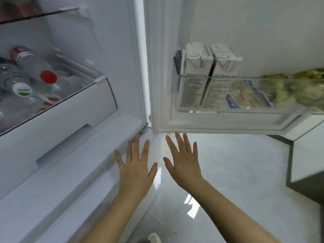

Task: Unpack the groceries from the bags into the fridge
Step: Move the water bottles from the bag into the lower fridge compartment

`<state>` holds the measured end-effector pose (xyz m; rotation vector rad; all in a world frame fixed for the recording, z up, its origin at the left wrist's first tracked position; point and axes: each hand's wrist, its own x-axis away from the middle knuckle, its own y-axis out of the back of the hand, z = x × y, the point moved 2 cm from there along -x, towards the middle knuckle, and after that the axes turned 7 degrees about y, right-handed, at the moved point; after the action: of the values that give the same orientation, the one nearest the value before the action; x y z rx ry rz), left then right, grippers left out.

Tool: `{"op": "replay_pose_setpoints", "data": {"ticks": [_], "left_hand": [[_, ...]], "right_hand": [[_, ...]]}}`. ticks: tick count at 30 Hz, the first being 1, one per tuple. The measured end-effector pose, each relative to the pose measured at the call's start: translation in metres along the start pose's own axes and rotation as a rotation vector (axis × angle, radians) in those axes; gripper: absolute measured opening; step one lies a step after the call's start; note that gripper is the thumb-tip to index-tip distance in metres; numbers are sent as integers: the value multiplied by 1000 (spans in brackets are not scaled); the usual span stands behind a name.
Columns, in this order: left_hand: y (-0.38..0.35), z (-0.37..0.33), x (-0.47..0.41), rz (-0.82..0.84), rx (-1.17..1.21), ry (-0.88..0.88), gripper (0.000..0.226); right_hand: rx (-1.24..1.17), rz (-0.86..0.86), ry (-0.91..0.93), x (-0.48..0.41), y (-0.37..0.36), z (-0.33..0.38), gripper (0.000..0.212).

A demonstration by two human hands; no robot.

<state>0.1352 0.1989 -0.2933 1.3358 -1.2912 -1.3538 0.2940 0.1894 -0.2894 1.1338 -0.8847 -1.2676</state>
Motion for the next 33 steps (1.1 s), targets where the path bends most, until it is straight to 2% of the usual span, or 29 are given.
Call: {"op": "replay_pose_setpoints", "data": {"ticks": [7, 14, 23, 33], "left_hand": [[-8, -124, 39, 89, 4, -249, 69], [-6, -254, 113, 157, 70, -405, 68], [-9, -377, 193, 226, 113, -634, 73], [-11, -490, 259, 213, 168, -965, 76]], "right_hand": [[97, 6, -230, 110, 30, -98, 64], [102, 17, -481, 234, 61, -183, 66], [101, -37, -752, 375, 93, -252, 68], [79, -138, -1138, 498, 120, -295, 69]]}}
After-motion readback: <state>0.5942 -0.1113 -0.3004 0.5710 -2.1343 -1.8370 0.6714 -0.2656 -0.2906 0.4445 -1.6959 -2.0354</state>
